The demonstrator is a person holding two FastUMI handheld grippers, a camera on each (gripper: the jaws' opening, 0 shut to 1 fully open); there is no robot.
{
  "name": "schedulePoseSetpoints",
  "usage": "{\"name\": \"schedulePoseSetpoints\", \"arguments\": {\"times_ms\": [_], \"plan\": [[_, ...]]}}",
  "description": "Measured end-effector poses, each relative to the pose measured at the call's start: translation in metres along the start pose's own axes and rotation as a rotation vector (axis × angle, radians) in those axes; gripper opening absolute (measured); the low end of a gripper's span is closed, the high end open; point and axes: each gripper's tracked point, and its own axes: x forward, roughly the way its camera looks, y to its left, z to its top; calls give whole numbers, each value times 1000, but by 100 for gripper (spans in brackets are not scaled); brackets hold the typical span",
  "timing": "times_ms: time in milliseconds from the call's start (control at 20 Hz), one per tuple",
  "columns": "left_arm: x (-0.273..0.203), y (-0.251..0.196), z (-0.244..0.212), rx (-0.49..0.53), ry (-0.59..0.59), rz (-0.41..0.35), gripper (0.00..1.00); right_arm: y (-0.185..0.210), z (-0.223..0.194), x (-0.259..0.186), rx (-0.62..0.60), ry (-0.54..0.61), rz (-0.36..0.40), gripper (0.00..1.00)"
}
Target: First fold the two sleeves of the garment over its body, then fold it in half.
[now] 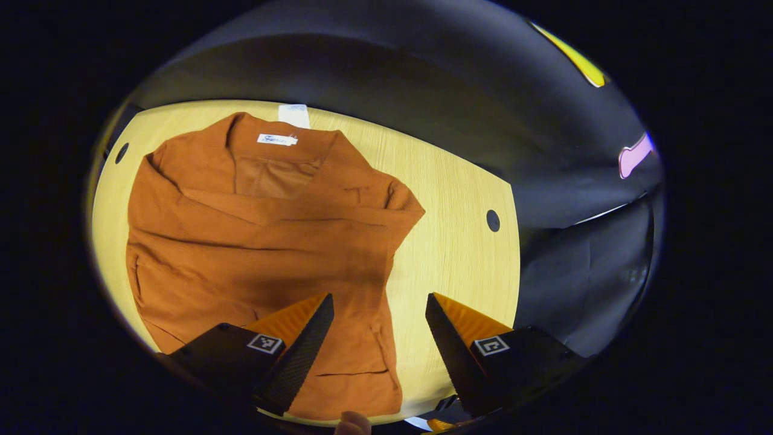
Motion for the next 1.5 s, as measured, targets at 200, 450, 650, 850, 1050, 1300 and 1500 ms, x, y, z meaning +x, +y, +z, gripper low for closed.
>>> {"name": "schedulePoseSetpoints", "arguments": {"times_ms": [200,450,650,850,1050,1300,1500], "plan": [[-35,43,-24,49,-52,12,99,31,7,10,-34,-2,32,97],[-62,113,-74,-12,-77,56,99,61,1,30,-93,25,50,94],[-83,178,-111,-61,-100,118,99,72,-14,47,-126,68,59,98],[-105,248,-148,-70,-83,177,99,59,-26,64,-123,121,51,98],[-132,308,-180,-85,-40,223,99,38,-34,73,-136,176,34,98],[-160,345,-220,-112,130,165,99,31,-48,70,-104,285,128,94],[-179,335,-216,-99,191,70,96,28,-50,70,-46,361,212,97]]}}
